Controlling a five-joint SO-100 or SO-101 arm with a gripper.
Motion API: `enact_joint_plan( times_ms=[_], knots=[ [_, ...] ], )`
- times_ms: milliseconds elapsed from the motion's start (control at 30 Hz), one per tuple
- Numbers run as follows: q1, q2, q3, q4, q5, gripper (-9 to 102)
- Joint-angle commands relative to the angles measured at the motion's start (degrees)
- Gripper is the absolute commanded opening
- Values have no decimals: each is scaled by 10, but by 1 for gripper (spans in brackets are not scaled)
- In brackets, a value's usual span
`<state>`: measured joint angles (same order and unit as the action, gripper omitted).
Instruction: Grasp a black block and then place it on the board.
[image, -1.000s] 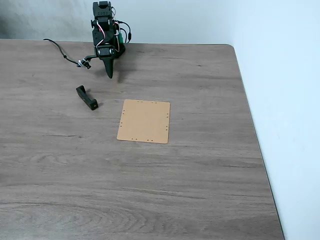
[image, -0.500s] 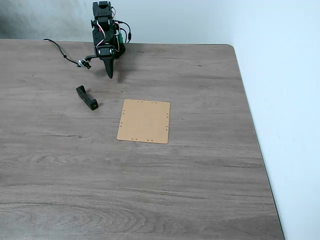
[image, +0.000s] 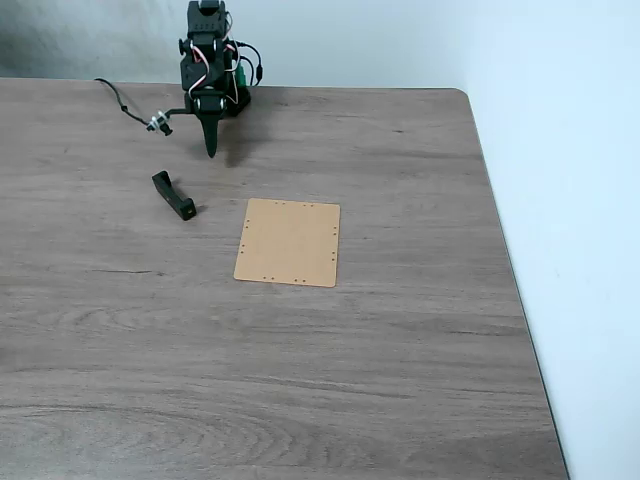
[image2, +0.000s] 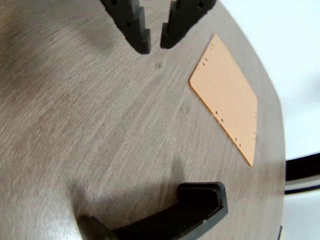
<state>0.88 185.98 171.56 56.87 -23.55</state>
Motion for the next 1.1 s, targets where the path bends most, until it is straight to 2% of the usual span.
enact_joint_plan(
  times_ms=[0, 267, 433, 833, 1067],
  knots=[
    [13, -47, -70, 8, -40, 0],
    [43, -163, -162, 7, -178, 13],
    [62, -206, -180, 9, -305, 18],
    [91, -353, -308, 1, -539, 20],
    [135, -496, -421, 17, -701, 21]
  ],
)
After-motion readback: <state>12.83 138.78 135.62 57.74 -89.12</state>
